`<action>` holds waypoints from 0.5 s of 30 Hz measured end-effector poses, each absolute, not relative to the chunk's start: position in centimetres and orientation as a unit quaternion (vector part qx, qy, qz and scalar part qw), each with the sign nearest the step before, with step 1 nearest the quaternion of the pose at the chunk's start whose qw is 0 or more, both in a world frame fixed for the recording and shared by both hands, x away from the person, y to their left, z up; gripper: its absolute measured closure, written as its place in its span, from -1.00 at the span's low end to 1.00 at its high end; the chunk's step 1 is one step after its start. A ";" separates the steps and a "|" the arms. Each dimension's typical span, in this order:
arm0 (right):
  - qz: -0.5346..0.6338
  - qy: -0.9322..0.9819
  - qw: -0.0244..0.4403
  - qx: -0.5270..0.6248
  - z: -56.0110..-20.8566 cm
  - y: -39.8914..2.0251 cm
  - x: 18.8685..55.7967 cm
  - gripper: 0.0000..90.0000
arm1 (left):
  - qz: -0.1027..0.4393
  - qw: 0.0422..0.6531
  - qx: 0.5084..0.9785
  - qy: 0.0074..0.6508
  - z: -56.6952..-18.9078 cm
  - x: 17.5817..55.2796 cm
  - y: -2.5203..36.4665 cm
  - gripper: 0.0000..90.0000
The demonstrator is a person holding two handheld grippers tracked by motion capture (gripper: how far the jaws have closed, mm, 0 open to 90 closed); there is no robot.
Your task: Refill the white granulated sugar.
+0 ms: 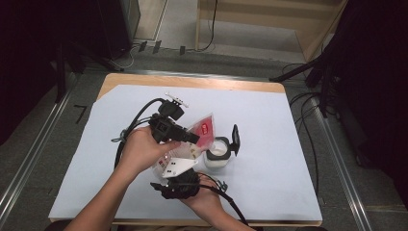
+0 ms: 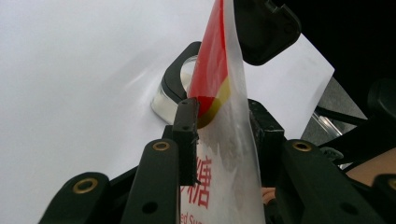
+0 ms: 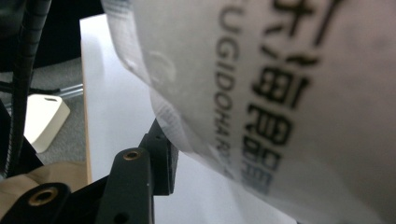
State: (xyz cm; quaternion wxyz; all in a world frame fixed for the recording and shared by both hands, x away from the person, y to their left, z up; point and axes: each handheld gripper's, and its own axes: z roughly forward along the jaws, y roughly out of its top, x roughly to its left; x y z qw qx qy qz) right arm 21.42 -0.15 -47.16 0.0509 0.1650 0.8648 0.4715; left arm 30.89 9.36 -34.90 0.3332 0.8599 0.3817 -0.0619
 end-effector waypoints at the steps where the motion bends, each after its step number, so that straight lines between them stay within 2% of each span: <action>1: 0.472 0.865 0.052 0.164 -47.2 -0.1 21.4 0.23 | -0.062 0.332 0.860 0.382 -35.0 31.0 9.4 0.56; 7: 0.459 0.872 0.060 0.156 -47.6 0.0 21.4 0.24 | -0.068 0.328 0.860 0.385 -35.6 31.2 9.5 0.60; 15: 0.451 0.877 0.057 0.153 -47.8 0.0 21.5 0.29 | -0.054 0.322 0.864 0.382 -35.5 31.0 9.7 0.84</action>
